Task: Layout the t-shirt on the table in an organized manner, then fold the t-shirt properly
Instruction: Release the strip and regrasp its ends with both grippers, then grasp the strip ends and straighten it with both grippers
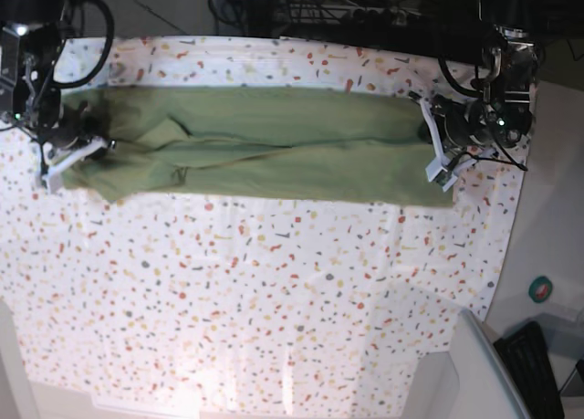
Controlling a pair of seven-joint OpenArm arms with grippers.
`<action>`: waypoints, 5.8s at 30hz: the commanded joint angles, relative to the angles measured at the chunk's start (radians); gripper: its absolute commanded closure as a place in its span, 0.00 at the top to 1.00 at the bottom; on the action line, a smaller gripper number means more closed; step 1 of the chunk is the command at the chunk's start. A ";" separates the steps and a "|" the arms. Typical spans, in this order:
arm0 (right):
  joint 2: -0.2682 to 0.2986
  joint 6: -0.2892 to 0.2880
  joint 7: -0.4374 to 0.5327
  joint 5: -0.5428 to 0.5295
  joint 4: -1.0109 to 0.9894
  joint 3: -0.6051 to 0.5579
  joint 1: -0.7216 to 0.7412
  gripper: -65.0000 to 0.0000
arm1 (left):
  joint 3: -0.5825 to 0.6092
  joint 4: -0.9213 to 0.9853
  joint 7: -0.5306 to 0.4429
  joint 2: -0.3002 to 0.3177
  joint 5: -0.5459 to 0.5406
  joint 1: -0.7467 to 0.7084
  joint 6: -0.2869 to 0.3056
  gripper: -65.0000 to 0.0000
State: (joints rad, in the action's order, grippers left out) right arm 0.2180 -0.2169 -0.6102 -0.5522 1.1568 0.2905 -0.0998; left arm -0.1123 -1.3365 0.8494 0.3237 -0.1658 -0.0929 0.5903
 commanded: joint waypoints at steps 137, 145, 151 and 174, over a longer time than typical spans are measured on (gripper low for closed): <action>-0.004 -0.039 -0.474 0.200 0.202 0.011 0.196 0.00 | -0.165 -0.119 -0.046 0.050 0.007 -0.012 -0.003 0.00; -0.004 -0.039 -0.474 0.200 0.203 0.011 0.159 0.00 | -0.163 -0.119 -0.046 0.050 0.007 -0.011 -0.003 0.00; -0.004 -0.039 -0.443 0.200 0.274 0.011 0.108 0.13 | -0.158 -0.119 -0.046 0.050 0.007 -0.009 -0.003 0.00; -0.078 0.146 -0.161 0.202 0.318 0.009 -0.062 0.00 | -0.114 -0.119 -0.046 -0.061 0.007 0.065 -0.005 0.00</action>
State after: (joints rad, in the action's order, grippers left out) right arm 0.1253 -0.0723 -0.7856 -0.3485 1.4590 0.2947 -0.1688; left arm -0.2184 -1.4372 0.8131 0.2378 -0.1577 -0.0391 0.5835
